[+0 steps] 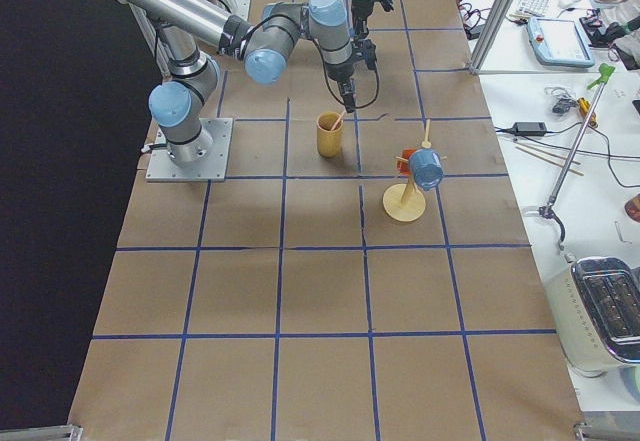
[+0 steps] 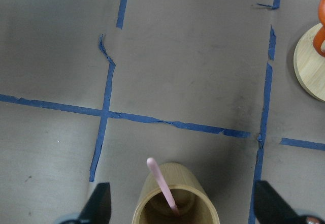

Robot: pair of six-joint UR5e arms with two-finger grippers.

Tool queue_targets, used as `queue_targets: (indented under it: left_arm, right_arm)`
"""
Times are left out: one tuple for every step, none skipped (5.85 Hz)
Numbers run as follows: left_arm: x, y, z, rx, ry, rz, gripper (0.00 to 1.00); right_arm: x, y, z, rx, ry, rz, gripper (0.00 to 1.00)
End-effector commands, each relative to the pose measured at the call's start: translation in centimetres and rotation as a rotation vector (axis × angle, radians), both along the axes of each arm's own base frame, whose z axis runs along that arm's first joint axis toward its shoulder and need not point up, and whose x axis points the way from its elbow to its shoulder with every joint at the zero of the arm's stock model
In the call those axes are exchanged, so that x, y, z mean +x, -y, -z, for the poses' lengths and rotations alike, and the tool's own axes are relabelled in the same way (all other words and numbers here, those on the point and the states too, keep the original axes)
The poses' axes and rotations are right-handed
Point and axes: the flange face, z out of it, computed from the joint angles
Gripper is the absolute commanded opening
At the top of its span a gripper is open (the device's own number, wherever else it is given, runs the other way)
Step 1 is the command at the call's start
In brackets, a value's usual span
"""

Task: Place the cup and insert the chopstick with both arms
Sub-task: 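Carry the blue cup to center with left gripper while right grasps pink chopstick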

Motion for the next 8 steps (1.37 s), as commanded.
queue_targets:
  left_arm:
    - [-2.5,-1.4,0.0,0.000,0.002,0.073,0.00]
    - [-2.7,-1.7,0.0,0.001,0.007,0.079,0.04]
    - [-2.6,-1.7,1.1,0.018,0.026,0.084,0.97]
    - [-2.3,-2.0,0.7,0.027,0.029,0.084,0.98]
    - [-2.0,-1.9,-0.2,0.019,0.026,0.099,0.98]
    - [-1.6,-1.7,-2.2,0.009,0.021,0.103,0.98]
    - [-0.1,-1.4,-5.2,0.000,0.047,0.117,0.98]
    - [1.4,-1.6,-8.6,0.016,0.050,0.120,0.98]
  right_arm:
    - [0.3,-0.2,1.1,-0.013,0.015,-0.002,1.00]
    - [0.5,0.1,2.2,0.001,0.047,-0.006,1.00]
    - [0.5,0.1,2.3,0.003,0.047,-0.006,0.99]
    - [0.5,0.1,2.3,0.003,0.048,-0.007,0.78]
    - [0.5,0.2,2.1,-0.001,0.047,-0.007,0.55]
    - [0.4,0.3,1.9,-0.025,0.040,-0.007,0.39]
    - [0.4,0.3,1.8,-0.026,0.039,-0.007,0.24]
    - [0.4,0.3,1.6,-0.035,0.038,-0.008,0.12]
